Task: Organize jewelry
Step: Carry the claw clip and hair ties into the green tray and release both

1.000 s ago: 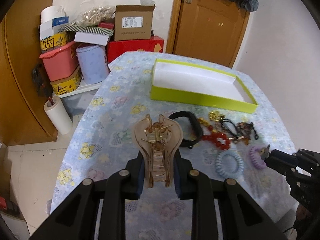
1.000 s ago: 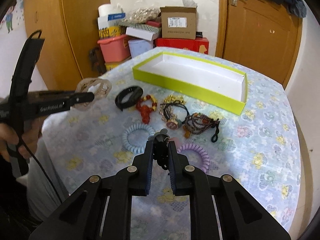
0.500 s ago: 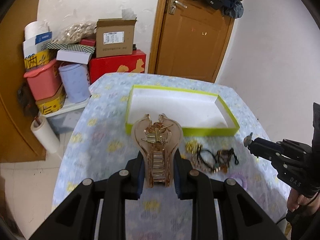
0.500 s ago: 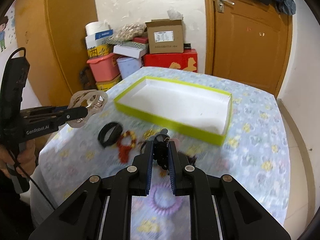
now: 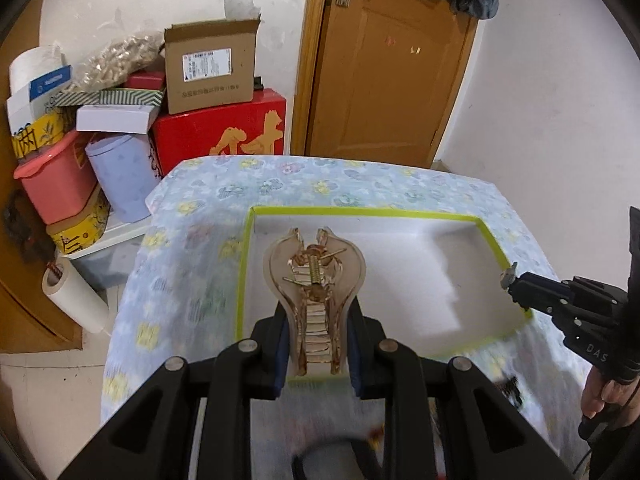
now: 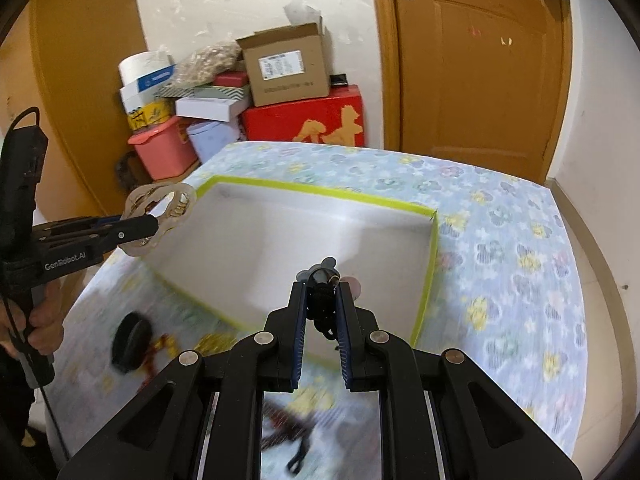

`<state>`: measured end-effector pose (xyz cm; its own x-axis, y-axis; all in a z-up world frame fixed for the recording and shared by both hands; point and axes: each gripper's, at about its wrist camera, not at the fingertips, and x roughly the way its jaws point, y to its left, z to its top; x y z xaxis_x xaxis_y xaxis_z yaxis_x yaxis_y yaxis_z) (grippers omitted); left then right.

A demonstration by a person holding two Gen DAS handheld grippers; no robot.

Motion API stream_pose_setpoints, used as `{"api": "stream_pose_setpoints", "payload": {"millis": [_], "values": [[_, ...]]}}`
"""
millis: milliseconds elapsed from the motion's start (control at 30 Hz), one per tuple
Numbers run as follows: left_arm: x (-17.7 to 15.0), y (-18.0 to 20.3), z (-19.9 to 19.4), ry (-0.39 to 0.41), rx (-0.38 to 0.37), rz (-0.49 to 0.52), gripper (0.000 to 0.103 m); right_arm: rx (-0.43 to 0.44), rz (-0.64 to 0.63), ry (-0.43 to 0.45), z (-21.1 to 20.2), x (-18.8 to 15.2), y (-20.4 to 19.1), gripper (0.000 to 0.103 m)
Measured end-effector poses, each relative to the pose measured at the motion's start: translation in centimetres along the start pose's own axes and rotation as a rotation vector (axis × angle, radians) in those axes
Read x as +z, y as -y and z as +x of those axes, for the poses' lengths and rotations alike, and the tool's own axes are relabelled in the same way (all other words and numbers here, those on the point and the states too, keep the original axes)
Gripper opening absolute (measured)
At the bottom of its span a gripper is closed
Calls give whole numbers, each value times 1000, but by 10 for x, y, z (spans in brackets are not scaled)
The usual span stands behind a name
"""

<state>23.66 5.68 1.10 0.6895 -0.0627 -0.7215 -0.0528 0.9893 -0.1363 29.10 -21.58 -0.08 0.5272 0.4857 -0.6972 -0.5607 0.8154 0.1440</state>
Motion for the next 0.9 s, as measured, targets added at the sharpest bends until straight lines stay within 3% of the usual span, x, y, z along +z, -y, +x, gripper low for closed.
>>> {"api": "stream_pose_setpoints", "payload": {"millis": [467, 600, 767, 900], "values": [[20, -9, 65, -71, 49, 2, 25, -106, -7, -74, 76, 38, 35, 15], [19, -12, 70, -77, 67, 5, 26, -160, -18, -92, 86, 36, 38, 15], [20, -10, 73, -77, 119, 27, 26, -168, -6, -95, 85, 36, 41, 17], [19, -10, 69, -72, 115, 33, 33, -156, -13, -86, 77, 35, 36, 38]]}}
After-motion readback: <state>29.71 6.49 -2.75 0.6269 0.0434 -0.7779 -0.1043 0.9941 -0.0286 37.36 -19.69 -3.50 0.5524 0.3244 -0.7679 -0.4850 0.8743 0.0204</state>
